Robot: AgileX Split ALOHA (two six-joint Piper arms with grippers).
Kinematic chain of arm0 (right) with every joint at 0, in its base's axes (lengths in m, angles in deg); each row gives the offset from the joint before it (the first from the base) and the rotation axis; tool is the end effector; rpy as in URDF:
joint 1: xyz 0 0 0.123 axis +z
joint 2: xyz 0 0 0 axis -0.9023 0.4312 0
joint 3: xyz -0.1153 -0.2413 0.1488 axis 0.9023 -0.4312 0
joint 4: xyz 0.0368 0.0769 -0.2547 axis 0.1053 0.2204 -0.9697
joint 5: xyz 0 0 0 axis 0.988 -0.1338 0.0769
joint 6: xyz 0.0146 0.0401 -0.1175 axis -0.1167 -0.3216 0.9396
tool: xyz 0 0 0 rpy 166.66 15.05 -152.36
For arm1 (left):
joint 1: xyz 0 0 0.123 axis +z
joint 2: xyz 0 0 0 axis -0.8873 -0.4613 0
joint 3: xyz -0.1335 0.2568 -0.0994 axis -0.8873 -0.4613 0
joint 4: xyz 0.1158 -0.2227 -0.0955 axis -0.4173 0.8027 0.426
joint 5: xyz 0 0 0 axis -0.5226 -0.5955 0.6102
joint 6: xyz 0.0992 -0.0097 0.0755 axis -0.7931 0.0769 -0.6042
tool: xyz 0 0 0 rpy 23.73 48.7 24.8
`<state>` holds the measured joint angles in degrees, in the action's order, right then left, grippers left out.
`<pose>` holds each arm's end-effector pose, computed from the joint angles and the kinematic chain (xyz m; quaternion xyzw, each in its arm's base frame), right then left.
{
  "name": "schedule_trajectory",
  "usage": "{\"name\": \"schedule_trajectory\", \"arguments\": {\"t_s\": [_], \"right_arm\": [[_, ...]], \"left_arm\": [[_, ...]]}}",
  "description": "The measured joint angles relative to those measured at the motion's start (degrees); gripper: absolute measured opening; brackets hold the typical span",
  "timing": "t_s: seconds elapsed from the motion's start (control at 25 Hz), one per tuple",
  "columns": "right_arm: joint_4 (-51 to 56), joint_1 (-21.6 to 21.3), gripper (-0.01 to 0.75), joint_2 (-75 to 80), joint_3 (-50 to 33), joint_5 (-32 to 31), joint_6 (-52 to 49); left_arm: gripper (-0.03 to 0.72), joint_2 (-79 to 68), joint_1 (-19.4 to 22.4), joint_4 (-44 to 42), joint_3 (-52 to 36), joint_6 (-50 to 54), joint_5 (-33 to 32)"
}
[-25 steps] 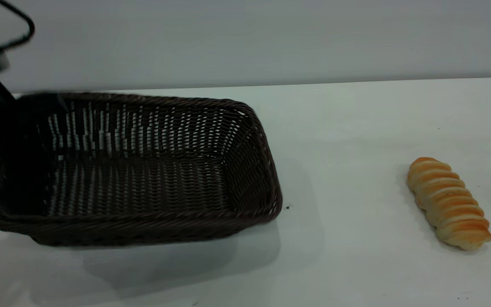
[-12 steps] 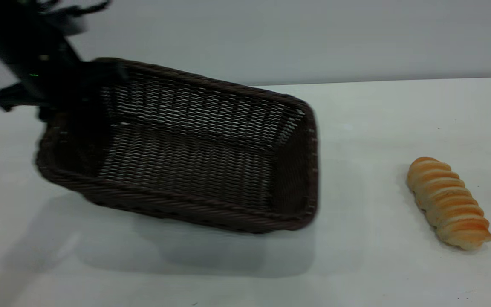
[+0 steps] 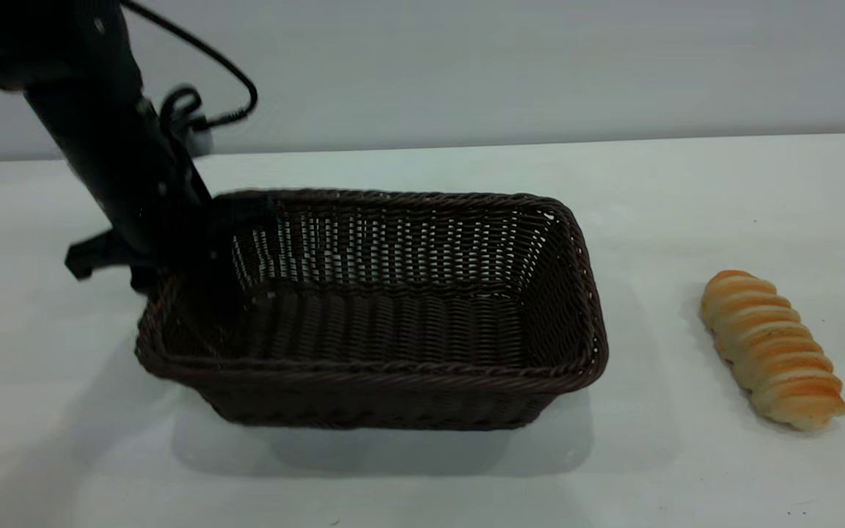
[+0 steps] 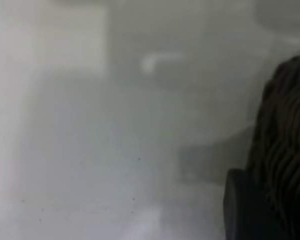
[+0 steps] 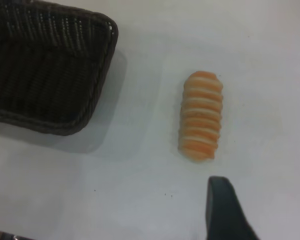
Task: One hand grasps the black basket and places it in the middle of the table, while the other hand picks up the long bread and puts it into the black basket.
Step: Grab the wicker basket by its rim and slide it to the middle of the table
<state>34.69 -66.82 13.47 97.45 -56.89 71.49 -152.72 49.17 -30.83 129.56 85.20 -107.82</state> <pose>0.1291 0.0219 0.3071 -0.0845 0.9035 0.0651 0.4151 0.4257 -0.1123 0.0380 -0.1046 0.9832 -0.0889 0.1202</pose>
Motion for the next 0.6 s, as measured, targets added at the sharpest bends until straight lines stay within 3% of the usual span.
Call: {"name": "schedule_trajectory", "arguments": {"t_s": [0.32, 0.6], "right_arm": [[-0.1, 0.0, 0.373, 0.0, 0.0, -0.2, 0.0], [0.0, 0.0, 0.374, 0.8, 0.0, -0.2, 0.5]], "left_arm": [[0.285, -0.5, 0.0, 0.0, 0.4, -0.8, -0.3], [0.583, 5.9, 0.0, -0.4, 0.4, -2.7, -1.7]]}}
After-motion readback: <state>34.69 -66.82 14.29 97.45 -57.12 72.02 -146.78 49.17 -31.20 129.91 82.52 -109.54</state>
